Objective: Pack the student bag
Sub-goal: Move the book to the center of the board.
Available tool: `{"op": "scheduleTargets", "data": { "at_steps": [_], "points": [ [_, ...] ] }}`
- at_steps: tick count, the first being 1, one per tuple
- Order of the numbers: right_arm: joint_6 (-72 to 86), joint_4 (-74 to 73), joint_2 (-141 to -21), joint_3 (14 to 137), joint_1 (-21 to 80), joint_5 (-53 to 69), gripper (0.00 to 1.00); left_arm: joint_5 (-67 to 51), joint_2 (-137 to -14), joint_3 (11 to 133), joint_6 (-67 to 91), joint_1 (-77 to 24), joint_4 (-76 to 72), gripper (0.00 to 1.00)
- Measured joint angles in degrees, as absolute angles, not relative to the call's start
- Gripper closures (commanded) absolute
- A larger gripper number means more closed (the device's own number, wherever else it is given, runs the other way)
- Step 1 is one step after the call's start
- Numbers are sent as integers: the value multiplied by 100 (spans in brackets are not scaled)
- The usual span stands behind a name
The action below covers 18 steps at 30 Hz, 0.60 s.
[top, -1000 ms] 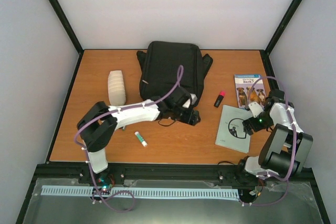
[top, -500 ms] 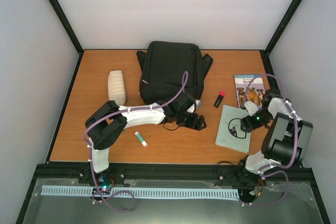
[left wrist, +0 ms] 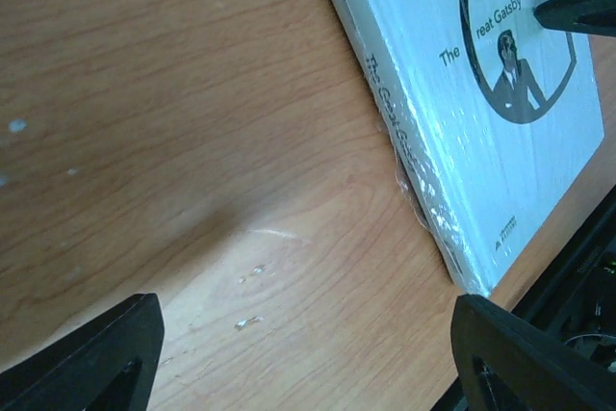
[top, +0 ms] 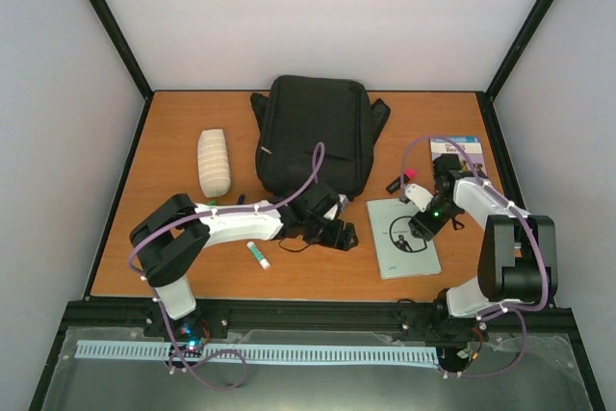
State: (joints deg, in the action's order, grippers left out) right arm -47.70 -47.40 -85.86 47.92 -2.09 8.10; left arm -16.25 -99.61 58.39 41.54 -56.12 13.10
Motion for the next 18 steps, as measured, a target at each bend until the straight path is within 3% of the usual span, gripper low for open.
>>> {"op": "scheduleTargets", "data": {
  "at_steps": [10,14,18],
  "points": [
    [-4309,-4801,-7972,4772,515,1140,16,-1551,-9585,5315,4659,-5610,1146,15],
    [-4244,-5043,-7260,5048,115,1212,25,-1494,-9391,5245,4958,-5612,943,16],
    [-4351,-5249,-7422,5391,-469,1402,29,-1345,-9354,5124,5354,-5612,598,16]
  ]
}}
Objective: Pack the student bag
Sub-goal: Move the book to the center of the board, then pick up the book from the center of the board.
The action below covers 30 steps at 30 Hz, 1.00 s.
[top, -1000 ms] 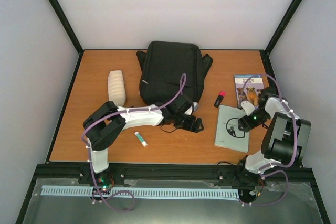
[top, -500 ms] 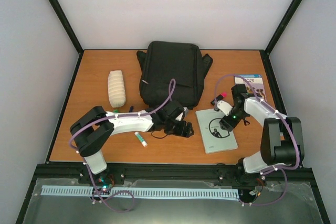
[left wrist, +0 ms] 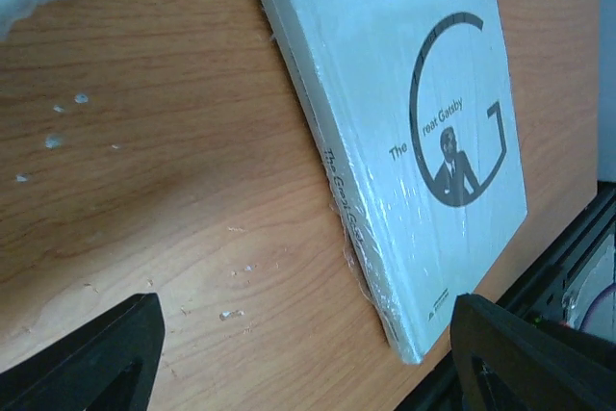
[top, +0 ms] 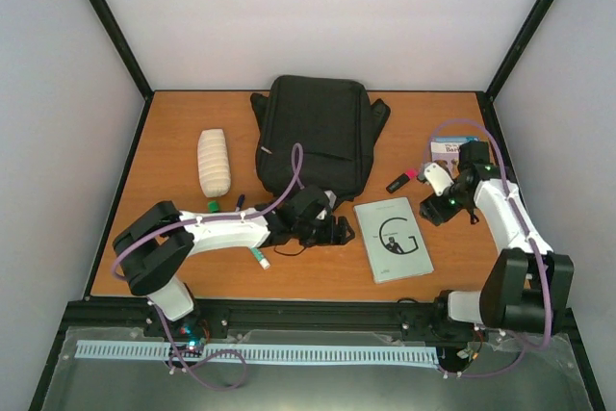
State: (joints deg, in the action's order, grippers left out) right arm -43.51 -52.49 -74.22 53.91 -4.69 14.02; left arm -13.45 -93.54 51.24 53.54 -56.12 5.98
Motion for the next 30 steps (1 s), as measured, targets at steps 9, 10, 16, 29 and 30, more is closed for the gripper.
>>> {"op": "scheduleTargets", "data": {
  "at_steps": [9,10,16,29,30],
  "points": [
    [-4595,-5367,-7922,5043,-856,1686,47,-1076,-9476,4915,6213,-5612,-108,19],
    [-4617,-5349,-7946,4980,-856,1695,49,-1074,-9537,4915,6283,-5612,-189,22],
    [-4757,-5124,-8232,4683,-860,1691,58,-1208,-10086,4917,6521,-5634,-613,26],
    [-4893,-4779,-8396,4386,-864,1658,69,-1708,-11063,5561,6971,-5826,-1636,18],
    [-4897,-4781,-8396,4377,-867,1669,69,-1741,-11120,5614,6987,-5833,-1678,18]
  ]
}}
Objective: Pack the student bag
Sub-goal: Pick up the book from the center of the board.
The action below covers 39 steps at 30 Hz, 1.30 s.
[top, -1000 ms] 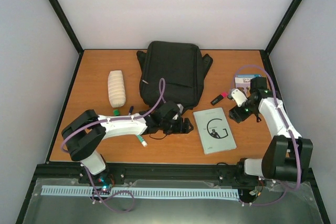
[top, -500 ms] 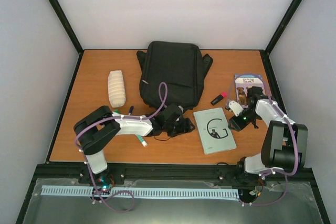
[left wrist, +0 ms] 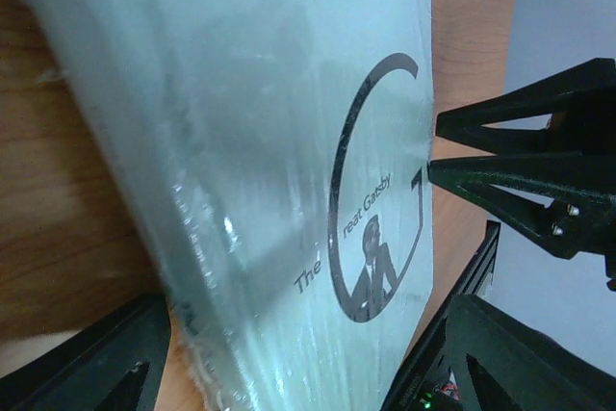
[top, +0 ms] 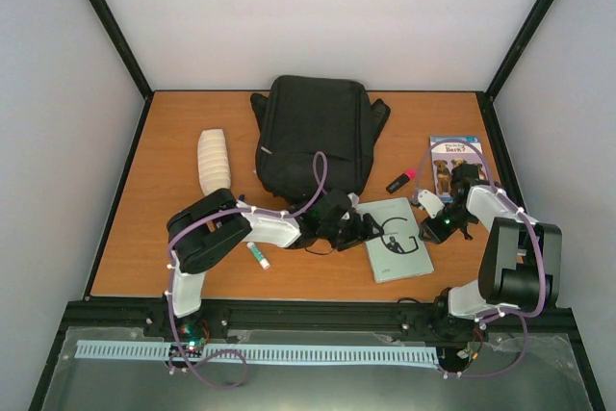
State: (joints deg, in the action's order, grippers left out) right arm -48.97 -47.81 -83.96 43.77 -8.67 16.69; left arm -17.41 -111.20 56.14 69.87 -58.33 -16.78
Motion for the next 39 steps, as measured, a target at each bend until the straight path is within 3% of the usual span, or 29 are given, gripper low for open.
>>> {"op": "scheduleTargets", "data": {
  "at_steps": [10,24,39],
  "points": [
    [-4917,-4731,-8377,4318,-899,1737,70,-1962,-11417,5813,7076,-5850,-2062,20],
    [-4912,-4648,-8254,4235,-904,1732,69,-1798,-11437,5380,7365,-5852,-2908,49],
    [-4908,-4602,-8176,4209,-915,1653,68,-1761,-11439,5430,7662,-5850,-3586,69]
  ]
}}
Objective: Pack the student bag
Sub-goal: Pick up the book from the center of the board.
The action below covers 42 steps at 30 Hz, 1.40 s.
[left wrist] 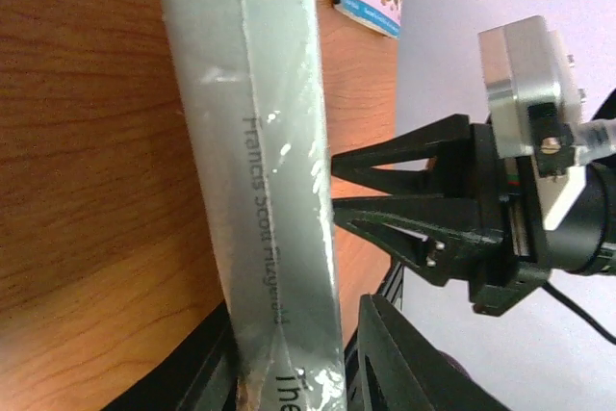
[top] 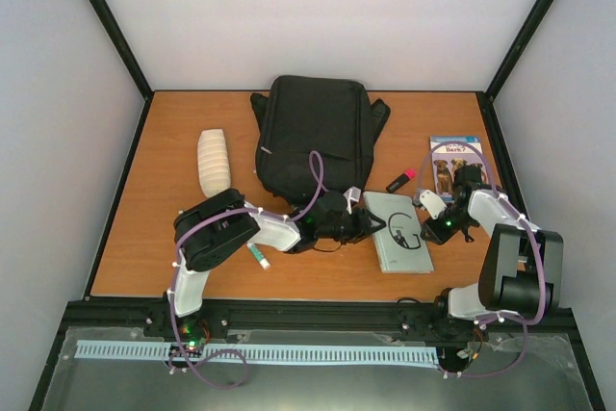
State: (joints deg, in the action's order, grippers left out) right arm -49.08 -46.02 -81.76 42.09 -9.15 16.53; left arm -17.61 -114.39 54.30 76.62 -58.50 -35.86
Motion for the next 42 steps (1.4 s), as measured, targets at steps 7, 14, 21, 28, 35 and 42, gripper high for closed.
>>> {"op": "scheduleTargets", "data": {
  "at_steps": [7,14,21,28,35,42],
  "points": [
    [-4904,-4543,-8117,4158,-934,1649,68,-1747,-11450,5481,7776,-5846,-3623,86],
    [-4812,-4563,-8086,4180,-945,1608,56,-1741,-11439,5559,7738,-5835,-3400,99],
    [-4550,-5513,-7942,5170,-1372,2421,24,-1743,-10436,5697,6431,-5808,-1802,99],
    [-4134,-5992,-6976,6213,-1455,3610,6,-1787,-8477,5502,5352,-5478,-362,99],
    [-3830,-6361,-7096,7006,-1455,5345,0,-2263,-7048,5177,5028,-4407,-209,99],
    [-3765,-6683,-7557,7185,-1282,7096,0,-2952,-6722,5168,4904,-3940,-447,99]
  ]
}}
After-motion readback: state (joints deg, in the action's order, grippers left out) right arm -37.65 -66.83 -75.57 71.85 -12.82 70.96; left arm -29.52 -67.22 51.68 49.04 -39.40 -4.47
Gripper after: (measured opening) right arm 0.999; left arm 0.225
